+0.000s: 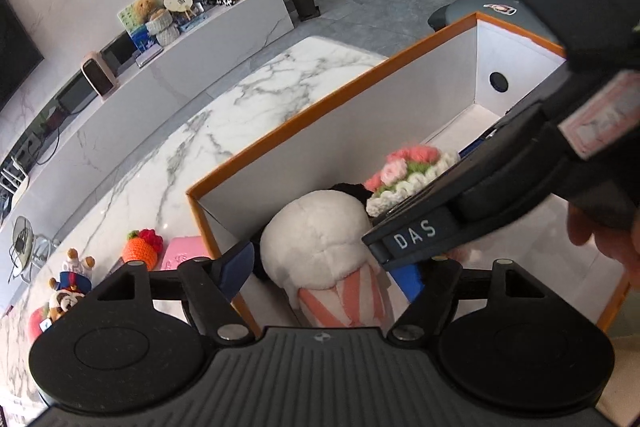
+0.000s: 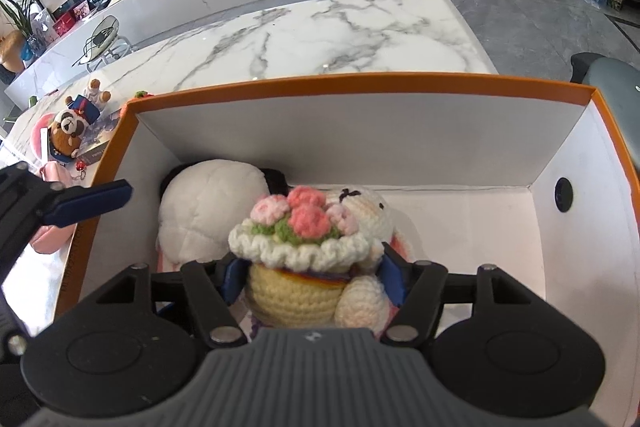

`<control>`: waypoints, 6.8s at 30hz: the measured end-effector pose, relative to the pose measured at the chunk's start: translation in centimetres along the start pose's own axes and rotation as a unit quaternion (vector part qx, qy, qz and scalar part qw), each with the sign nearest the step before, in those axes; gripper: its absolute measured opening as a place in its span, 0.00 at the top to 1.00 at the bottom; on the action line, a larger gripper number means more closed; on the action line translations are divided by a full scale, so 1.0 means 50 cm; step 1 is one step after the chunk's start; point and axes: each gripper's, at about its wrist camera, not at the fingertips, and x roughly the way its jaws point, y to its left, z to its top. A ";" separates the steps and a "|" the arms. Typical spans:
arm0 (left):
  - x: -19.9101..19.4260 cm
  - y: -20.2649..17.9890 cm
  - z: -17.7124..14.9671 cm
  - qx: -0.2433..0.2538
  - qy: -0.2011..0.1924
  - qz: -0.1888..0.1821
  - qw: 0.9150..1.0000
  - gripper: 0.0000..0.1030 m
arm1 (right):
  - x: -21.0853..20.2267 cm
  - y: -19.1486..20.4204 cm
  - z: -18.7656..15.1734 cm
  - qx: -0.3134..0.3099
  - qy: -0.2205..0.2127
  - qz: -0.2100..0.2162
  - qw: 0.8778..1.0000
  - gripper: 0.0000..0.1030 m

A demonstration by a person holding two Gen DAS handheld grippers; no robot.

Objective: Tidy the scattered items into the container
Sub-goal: 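Open both tools to drop the plush and bunny into the box, then move both open tools back toward the remaining toys on the table, then grasp the pink pouch with the left tool, then hold the pink pouch in the left tool while the right tool grasps the bear plush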

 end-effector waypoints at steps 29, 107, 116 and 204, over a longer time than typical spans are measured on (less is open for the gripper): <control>-0.173 0.105 -0.036 -0.066 -0.074 -0.018 0.995 0.15 | -0.121 0.038 -0.023 0.038 -0.056 -0.059 0.996 0.08; -0.078 0.586 -0.434 -0.355 -0.015 0.081 0.931 0.13 | 0.040 0.607 -0.081 -0.114 -0.212 -0.137 0.961 0.01; -0.019 0.585 -0.414 -0.358 -0.006 0.040 0.933 0.13 | 0.116 0.591 -0.051 -0.110 -0.190 -0.133 0.966 0.01; 0.010 0.680 -0.515 -0.459 -0.024 0.086 0.884 0.63 | 0.310 0.735 0.136 -0.080 -0.180 0.013 0.980 0.23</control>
